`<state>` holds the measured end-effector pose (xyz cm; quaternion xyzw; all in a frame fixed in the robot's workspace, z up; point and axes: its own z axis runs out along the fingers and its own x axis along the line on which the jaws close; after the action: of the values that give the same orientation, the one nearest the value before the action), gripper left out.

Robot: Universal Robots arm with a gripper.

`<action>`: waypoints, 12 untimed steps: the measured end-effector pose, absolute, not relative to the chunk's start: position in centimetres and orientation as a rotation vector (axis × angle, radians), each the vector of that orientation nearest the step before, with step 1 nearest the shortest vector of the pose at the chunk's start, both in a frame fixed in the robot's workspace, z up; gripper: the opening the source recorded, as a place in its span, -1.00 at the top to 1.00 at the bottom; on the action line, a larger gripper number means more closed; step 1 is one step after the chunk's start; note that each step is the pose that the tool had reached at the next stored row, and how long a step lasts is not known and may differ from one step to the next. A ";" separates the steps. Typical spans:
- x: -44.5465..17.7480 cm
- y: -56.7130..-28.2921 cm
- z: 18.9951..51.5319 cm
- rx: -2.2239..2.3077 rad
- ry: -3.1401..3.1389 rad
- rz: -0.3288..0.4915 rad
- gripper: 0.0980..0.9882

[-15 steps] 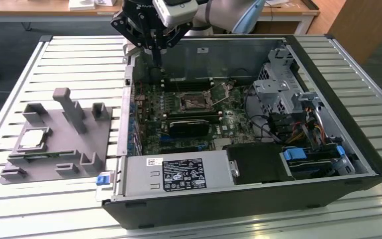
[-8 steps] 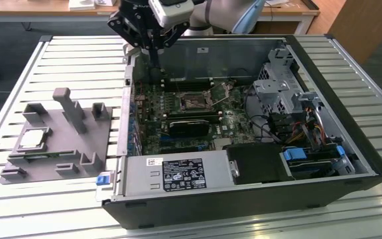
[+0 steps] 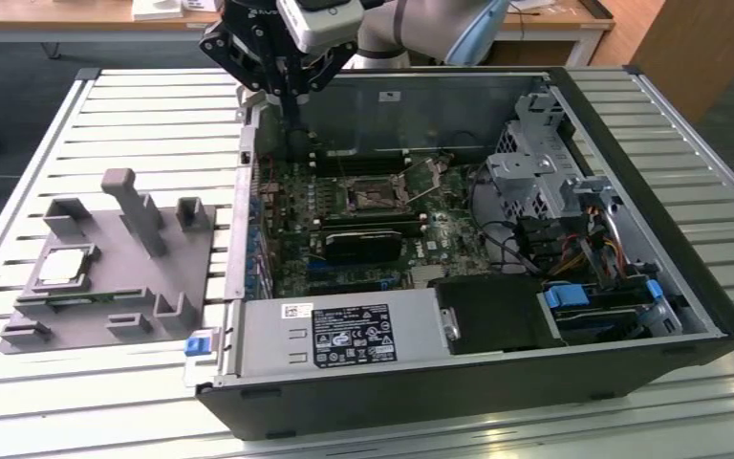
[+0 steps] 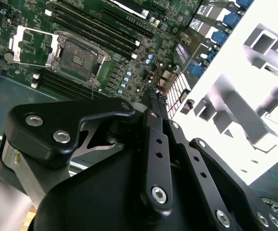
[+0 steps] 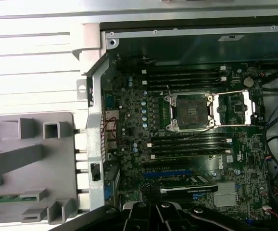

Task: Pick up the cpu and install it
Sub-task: 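Reach for the cpu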

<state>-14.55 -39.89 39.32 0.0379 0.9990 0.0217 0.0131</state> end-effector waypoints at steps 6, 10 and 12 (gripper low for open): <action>-14.9 -39.9 39.3 0.118 3.113 0.068 0.98; -15.2 -39.9 39.3 0.118 3.113 0.068 0.98; -15.3 -39.9 39.3 0.118 3.112 0.068 0.98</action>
<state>-15.28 -39.89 39.31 0.0379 0.9990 0.0217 0.0131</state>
